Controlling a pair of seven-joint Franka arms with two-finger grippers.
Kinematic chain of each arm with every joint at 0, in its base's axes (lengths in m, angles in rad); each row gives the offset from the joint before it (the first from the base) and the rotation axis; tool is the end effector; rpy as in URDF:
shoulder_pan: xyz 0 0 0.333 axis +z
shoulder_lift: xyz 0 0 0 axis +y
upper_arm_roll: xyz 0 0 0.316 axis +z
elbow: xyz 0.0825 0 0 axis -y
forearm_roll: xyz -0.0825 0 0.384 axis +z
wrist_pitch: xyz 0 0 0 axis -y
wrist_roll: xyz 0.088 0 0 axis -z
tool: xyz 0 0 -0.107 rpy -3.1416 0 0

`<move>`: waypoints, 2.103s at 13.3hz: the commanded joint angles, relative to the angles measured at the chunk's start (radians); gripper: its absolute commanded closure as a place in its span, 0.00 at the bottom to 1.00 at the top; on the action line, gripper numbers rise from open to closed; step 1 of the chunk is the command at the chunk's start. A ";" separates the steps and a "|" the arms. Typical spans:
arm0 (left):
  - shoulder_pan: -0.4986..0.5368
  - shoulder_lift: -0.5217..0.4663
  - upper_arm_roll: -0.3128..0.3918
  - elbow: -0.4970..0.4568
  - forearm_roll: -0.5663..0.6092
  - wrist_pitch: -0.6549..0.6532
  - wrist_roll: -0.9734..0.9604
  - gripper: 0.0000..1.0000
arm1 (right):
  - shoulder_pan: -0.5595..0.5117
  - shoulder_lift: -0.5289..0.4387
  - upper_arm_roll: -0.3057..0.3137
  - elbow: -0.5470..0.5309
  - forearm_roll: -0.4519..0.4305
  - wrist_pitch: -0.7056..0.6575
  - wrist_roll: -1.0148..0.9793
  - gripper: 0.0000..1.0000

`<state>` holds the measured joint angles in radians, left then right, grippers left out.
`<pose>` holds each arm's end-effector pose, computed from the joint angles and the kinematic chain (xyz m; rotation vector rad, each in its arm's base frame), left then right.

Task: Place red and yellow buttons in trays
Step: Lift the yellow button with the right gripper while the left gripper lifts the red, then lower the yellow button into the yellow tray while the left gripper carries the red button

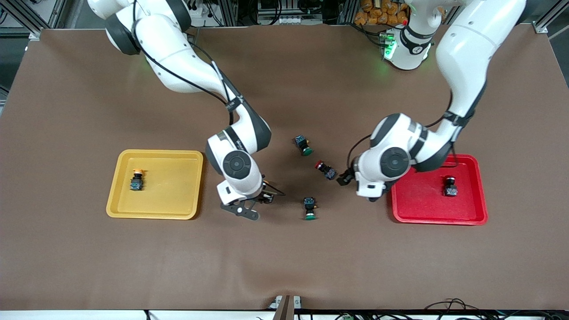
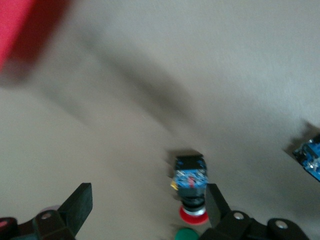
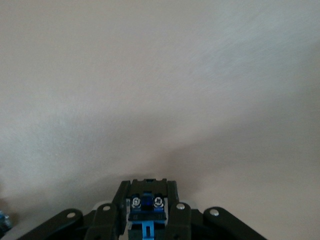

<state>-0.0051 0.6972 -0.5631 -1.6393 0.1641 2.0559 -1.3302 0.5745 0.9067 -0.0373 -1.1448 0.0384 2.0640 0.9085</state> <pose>0.5871 -0.3132 0.2450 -2.8881 -1.1358 0.4337 0.6541 0.4020 0.2528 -3.0747 0.5830 -0.0105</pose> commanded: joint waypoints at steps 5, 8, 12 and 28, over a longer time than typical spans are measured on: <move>-0.032 0.082 0.011 0.029 0.014 0.076 -0.113 0.00 | -0.194 -0.431 0.016 0.022 0.103 -0.587 -0.287 1.00; -0.064 0.105 0.029 0.030 0.012 0.096 -0.139 0.00 | -0.277 -0.602 0.011 -0.111 0.084 -0.674 -0.434 1.00; -0.240 0.111 0.173 0.035 0.009 0.150 -0.219 0.00 | -0.352 -0.782 0.011 -0.474 0.043 -0.486 -0.621 1.00; -0.250 0.015 0.198 0.026 0.080 0.040 -0.079 1.00 | -0.456 -0.391 0.013 -0.810 0.015 0.295 -0.885 0.95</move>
<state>-0.2564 0.7873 -0.3694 -1.5962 0.2025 2.1789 -1.4879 0.1520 0.5384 -0.0400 -1.9343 0.0615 2.3530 0.0581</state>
